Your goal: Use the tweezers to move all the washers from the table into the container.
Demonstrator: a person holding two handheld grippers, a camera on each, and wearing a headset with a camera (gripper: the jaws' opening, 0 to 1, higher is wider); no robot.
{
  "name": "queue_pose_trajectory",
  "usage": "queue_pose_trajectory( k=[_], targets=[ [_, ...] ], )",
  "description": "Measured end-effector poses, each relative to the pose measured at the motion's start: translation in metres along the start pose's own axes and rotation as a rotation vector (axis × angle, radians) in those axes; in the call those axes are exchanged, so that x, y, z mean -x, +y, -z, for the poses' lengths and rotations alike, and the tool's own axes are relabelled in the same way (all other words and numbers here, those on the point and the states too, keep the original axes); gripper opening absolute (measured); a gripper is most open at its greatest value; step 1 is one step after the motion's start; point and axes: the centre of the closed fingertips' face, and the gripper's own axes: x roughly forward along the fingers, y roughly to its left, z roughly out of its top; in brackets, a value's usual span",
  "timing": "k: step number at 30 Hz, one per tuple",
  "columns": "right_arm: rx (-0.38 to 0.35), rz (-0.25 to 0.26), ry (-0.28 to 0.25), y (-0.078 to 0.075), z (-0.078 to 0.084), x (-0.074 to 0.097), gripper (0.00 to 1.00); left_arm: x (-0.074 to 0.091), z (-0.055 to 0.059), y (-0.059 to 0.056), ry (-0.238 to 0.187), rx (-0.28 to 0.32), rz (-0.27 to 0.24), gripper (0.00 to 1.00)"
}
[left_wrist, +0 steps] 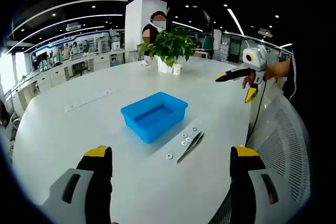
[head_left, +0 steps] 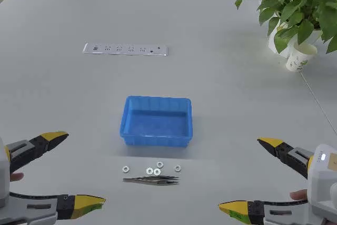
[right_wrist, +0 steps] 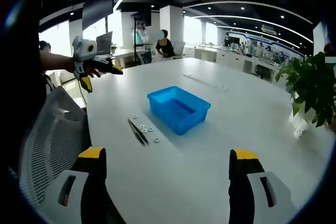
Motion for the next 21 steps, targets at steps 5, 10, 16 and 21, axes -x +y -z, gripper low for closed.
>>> queue_pose_trajectory(
  k=[5,10,16,21],
  targets=[
    [0.001,0.001,0.0,-0.0004,-0.0001,0.0001,0.99,0.0006,-0.0002,-0.0008,0.0,-0.007,0.003,0.99],
    [0.0,0.001,-0.001,0.0004,-0.0003,0.0005,0.99,0.0008,-0.0009,-0.0025,-0.004,-0.005,0.008,0.99],
    [0.003,0.001,-0.002,0.0004,-0.0018,0.001,0.99,0.0012,-0.0023,-0.0025,-0.01,-0.01,0.008,0.99],
    [0.005,0.001,-0.002,0.0001,-0.0027,0.0011,0.99,0.0016,-0.0027,-0.0018,-0.009,-0.013,0.008,0.99]
  ],
)
